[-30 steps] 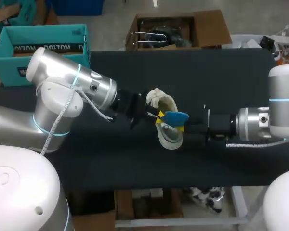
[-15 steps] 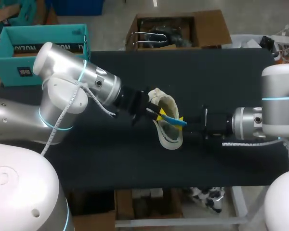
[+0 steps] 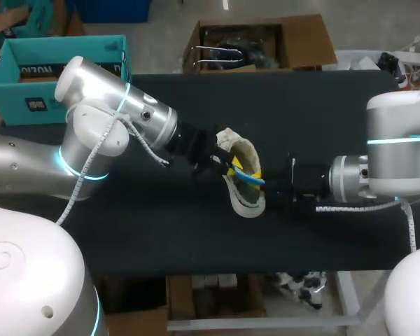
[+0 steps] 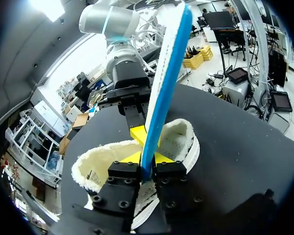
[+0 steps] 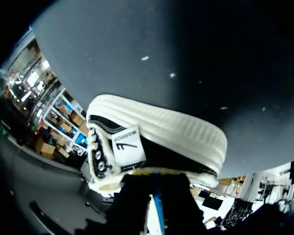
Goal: Open the shoe tongue, take the insole out of the shoe, put the insole back into the shoe, and pack the shoe into the shoebox
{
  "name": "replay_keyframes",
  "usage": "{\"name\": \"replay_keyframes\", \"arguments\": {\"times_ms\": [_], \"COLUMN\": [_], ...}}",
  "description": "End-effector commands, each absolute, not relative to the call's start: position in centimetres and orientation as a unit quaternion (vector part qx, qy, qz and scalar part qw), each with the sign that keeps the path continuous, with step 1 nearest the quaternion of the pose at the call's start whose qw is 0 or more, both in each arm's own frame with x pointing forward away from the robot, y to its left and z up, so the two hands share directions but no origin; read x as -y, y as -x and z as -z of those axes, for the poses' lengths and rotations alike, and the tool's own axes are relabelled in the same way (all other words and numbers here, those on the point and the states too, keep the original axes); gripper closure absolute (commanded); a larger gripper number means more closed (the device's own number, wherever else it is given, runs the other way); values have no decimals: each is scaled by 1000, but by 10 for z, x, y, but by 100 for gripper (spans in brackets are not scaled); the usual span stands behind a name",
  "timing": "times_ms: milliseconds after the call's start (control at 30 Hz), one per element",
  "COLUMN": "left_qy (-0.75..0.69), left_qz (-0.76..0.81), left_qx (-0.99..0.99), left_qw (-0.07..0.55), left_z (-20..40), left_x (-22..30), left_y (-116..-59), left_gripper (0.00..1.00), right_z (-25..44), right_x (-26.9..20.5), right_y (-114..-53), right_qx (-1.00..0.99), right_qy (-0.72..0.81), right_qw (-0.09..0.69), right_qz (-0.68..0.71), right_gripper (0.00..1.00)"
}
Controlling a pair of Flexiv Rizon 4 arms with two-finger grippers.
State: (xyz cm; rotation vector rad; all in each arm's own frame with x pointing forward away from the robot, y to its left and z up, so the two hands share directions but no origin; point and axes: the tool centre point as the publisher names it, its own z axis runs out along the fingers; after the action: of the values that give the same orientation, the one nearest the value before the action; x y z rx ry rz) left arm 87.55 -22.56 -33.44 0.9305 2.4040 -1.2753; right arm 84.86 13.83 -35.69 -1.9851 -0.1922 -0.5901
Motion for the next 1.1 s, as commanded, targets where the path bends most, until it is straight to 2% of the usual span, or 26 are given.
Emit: {"name": "replay_keyframes", "arguments": {"times_ms": [33,133,167,233,267,333,367,400,467,567,600,633,700,933,1033,1100], "left_qy": [-326,-336,-339,-342,-345,-350,-352,-353,-355,-354,-354,-353,-352,-348,-349,-349], "left_qz": [458,466,467,470,471,472,471,471,467,458,458,457,456,452,452,450], "left_qx": [-815,-806,-804,-800,-798,-796,-796,-796,-797,-801,-802,-802,-803,-807,-807,-807], "left_qw": [140,144,146,148,147,146,145,145,145,149,149,150,151,154,153,153], "left_z": [323,315,313,310,308,307,307,307,309,312,312,312,313,315,316,317], "left_x": [218,217,218,220,221,223,224,224,226,225,225,224,221,220,220,222], "left_y": [-863,-854,-852,-850,-848,-844,-843,-842,-842,-843,-843,-844,-844,-844,-844,-844], "left_gripper": [65,62,67,91,95,91,86,89,100,100,100,100,100,100,100,100], "right_z": [359,359,360,360,361,361,361,361,361,356,353,349,341,323,322,324], "right_x": [-139,-138,-138,-137,-137,-136,-136,-136,-135,-134,-134,-134,-134,-135,-136,-136], "right_y": [-848,-848,-848,-848,-848,-848,-848,-848,-847,-841,-838,-834,-828,-816,-817,-819], "right_qx": [78,77,77,76,76,75,74,74,73,71,70,70,70,75,76,77], "right_qy": [821,820,820,819,819,819,819,818,816,816,816,819,823,829,830,829], "right_qw": [508,509,509,511,511,512,512,512,515,516,516,510,502,485,482,483], "right_qz": [249,250,250,250,249,249,249,249,251,250,251,254,257,268,270,271], "right_gripper": [100,100,100,100,100,100,100,100,100,100,75,56,54,67,80,100]}}
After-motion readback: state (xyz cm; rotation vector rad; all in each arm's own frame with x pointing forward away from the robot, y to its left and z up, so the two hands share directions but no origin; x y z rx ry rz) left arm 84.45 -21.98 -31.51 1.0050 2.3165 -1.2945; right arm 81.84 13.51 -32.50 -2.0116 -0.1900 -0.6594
